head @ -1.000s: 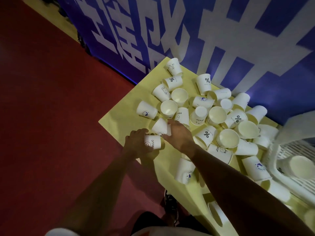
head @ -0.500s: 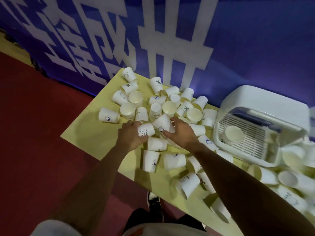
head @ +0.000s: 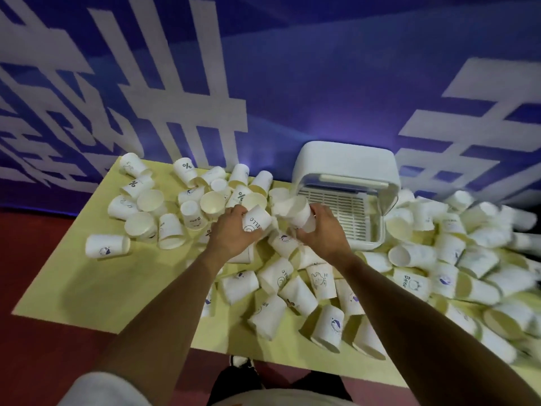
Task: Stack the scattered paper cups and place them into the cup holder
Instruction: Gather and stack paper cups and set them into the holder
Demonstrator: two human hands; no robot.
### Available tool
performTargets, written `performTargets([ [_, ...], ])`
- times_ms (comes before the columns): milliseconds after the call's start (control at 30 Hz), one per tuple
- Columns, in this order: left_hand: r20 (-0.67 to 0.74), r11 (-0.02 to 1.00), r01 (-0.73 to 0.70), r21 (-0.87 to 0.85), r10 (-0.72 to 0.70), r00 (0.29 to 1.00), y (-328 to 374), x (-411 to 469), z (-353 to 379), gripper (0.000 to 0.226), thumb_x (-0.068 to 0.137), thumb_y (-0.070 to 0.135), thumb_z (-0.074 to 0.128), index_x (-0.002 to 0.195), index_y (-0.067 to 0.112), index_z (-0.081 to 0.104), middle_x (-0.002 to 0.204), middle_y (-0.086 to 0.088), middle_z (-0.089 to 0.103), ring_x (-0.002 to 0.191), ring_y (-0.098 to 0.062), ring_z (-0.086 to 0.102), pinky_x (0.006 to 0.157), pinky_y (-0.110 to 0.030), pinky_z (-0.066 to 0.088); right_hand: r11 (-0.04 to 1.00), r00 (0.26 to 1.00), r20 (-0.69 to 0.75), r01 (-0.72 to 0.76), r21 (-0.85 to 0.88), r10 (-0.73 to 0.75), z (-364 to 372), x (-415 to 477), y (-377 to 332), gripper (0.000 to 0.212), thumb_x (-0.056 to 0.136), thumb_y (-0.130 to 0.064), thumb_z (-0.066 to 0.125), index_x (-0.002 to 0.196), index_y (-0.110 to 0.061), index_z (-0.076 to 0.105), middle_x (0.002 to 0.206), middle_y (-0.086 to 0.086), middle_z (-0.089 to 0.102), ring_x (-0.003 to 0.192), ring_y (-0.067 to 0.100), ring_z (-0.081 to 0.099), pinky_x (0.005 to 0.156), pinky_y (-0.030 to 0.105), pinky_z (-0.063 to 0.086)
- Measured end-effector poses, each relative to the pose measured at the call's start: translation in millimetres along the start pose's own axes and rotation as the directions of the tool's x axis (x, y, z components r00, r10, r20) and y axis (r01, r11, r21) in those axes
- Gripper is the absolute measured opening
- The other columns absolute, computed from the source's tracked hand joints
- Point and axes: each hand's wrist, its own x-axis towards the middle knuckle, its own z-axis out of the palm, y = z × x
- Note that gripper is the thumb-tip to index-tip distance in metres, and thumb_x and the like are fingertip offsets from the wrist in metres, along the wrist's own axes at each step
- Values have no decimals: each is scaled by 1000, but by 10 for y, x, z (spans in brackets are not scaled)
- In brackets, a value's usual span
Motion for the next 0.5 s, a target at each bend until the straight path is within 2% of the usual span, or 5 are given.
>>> performTargets([
  [167, 97, 989, -24, -149, 38, 995, 159, 78, 139, 74, 82, 38, 74, 144, 19, 38, 127, -6, 57, 113, -25, 56, 94, -38, 47, 995, 993, -104, -52, 89, 61, -68, 45, 209, 66, 72, -28, 84, 129, -18, 54, 119, 1, 64, 107, 20, 59, 86, 34, 51],
  [267, 118, 976, 17, -216, 9, 993, 195, 137, 182, 72, 82, 39, 73, 143, 19, 42, 126, -6, 60, 111, -24, 59, 95, -45, 51, 988, 987, -130, -79, 136, 97, -15, 82, 249, 65, 73, -30, 84, 129, -20, 52, 120, 0, 63, 106, 19, 59, 84, 33, 50],
  [333, 135, 968, 37, -248, -4, 991, 202, 180, 211, 68, 83, 37, 73, 142, 18, 44, 124, -6, 62, 108, -22, 60, 93, -42, 52, 979, 978, -159, -110, 171, 138, 15, 126, 261, 66, 73, -32, 83, 129, -23, 48, 121, -1, 63, 108, 21, 60, 85, 34, 51],
  [400, 151, 964, 41, -262, -1, 988, 208, 220, 251, 66, 84, 35, 72, 142, 18, 45, 123, -5, 62, 106, -21, 61, 84, -33, 53, 971, 967, -199, -114, 208, 156, 34, 160, 269, 73, 74, -31, 82, 134, -27, 42, 125, -3, 61, 112, 21, 59, 88, 35, 52],
  [500, 185, 953, 65, -296, -10, 983, 220, 249, 308, 60, 87, 28, 72, 140, 19, 46, 116, -3, 61, 95, -15, 61, 56, -13, 46, 966, 955, -252, -94, 241, 156, 54, 187, 300, 80, 76, -30, 80, 141, -31, 34, 130, -4, 58, 115, 20, 57, 90, 37, 52],
])
